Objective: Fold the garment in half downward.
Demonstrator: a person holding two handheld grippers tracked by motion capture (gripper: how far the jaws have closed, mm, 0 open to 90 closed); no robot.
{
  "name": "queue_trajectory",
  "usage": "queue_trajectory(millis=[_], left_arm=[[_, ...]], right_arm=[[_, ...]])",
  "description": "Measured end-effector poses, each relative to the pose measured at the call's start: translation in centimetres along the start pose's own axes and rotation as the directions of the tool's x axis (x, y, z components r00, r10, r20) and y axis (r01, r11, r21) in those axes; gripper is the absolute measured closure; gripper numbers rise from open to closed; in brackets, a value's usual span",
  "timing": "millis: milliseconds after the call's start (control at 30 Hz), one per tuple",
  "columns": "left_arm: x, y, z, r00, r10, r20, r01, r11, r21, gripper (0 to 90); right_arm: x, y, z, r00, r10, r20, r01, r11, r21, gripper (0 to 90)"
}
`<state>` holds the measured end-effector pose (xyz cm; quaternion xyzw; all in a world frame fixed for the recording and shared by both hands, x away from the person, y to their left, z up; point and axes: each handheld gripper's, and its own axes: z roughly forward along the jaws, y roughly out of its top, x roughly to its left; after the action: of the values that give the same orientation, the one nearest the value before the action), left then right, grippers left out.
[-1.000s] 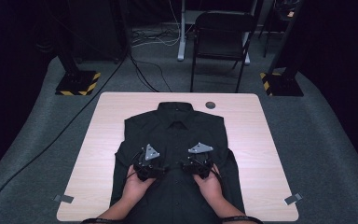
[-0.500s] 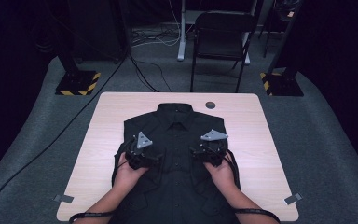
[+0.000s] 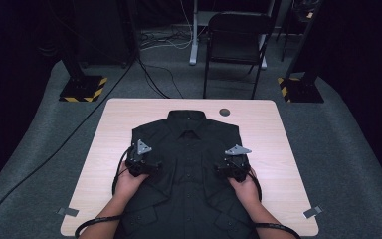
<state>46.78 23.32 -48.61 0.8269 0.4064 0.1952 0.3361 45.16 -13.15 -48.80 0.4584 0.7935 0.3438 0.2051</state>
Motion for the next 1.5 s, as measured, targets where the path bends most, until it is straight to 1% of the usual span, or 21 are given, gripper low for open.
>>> queue_trajectory(millis=[33, 67, 133, 200, 300, 367, 467, 667, 767, 900, 1000, 1167, 1433, 1500], left_arm=[[0.0, -0.1, 0.0, 1.0, -0.007, 0.002, 0.007, 1.0, -0.005, 13.4], [0.1, -0.3, 0.0, 0.9997, -0.021, 0.009, 0.021, 0.9997, -0.011, 13.4], [0.3, -0.3, 0.0, 0.9985, -0.049, 0.024, 0.049, 0.9988, -0.004, 13.5], [0.3, -0.4, -0.1, 0.9971, -0.06, 0.047, 0.06, 0.9982, -0.001, 14.2], [0.1, -0.6, -0.3, 0.997, -0.049, 0.06, 0.049, 0.9988, -0.001, 15.6], [-0.2, -0.8, -0.6, 0.997, -0.046, 0.063, 0.046, 0.9989, -0.001, 15.6], [-0.5, -1.1, -0.8, 0.9968, -0.039, 0.069, 0.04, 0.9992, -0.001, 15.7], [-1.3, -1.5, -1.4, 0.9967, -0.039, 0.072, 0.039, 0.9992, -0.002, 15.6], [-1.6, -1.7, -1.7, 0.9966, -0.036, 0.074, 0.036, 0.9993, -0.001, 15.6], [-2.2, -2.1, -2.2, 0.9969, -0.04, 0.068, 0.04, 0.9992, 0.002, 15.6], [-2.6, -2.3, -2.5, 0.9968, -0.035, 0.072, 0.035, 0.9994, 0.003, 15.5], [-2.8, -2.5, -2.7, 0.9964, -0.036, 0.077, 0.036, 0.9993, 0.0, 15.4], [-3.1, -2.8, -3.0, 0.9963, -0.032, 0.08, 0.032, 0.9995, 0.002, 15.3], [-3.1, -2.8, -3.0, 0.9964, -0.03, 0.08, 0.03, 0.9995, 0.001, 15.1]], right_arm=[[-0.1, -0.1, 0.0, 0.9999, 0.013, -0.003, -0.013, 1.0, -0.001, 20.3], [-0.1, -0.2, -0.1, 0.9999, 0.016, -0.001, -0.016, 1.0, -0.002, 20.5], [0.0, -0.2, -0.2, 0.9999, 0.011, 0.001, -0.011, 1.0, -0.002, 20.3], [0.1, -0.3, -0.3, 0.9998, 0.018, -0.002, -0.018, 1.0, 0.001, 20.3], [0.1, -0.6, -0.5, 0.9991, 0.04, -0.014, -0.04, 0.999, 0.008, 20.3], [0.3, -0.9, -0.9, 0.999, 0.042, -0.016, -0.042, 0.999, 0.008, 20.2], [0.6, -1.3, -1.4, 0.999, 0.038, -0.023, -0.038, 0.999, 0.009, 20.0], [1.1, -2.2, -2.4, 0.9988, 0.034, -0.034, -0.033, 0.999, 0.011, 19.6], [1.3, -2.5, -2.8, 0.9989, 0.031, -0.035, -0.03, 0.999, 0.011, 19.3], [1.7, -2.9, -3.2, 0.9988, 0.039, -0.029, -0.039, 0.999, 0.012, 19.0], [2.1, -3.1, -3.4, 0.9989, 0.031, -0.036, -0.03, 0.999, 0.012, 18.8], [2.2, -3.3, -3.7, 0.9989, 0.022, -0.042, -0.022, 1.0, 0.016, 18.8], [2.6, -3.6, -4.2, 0.9987, 0.027, -0.042, -0.026, 0.999, 0.022, 19.6], [2.6, -3.5, -4.3, 0.9987, 0.024, -0.045, -0.022, 0.999, 0.036, 19.7]])
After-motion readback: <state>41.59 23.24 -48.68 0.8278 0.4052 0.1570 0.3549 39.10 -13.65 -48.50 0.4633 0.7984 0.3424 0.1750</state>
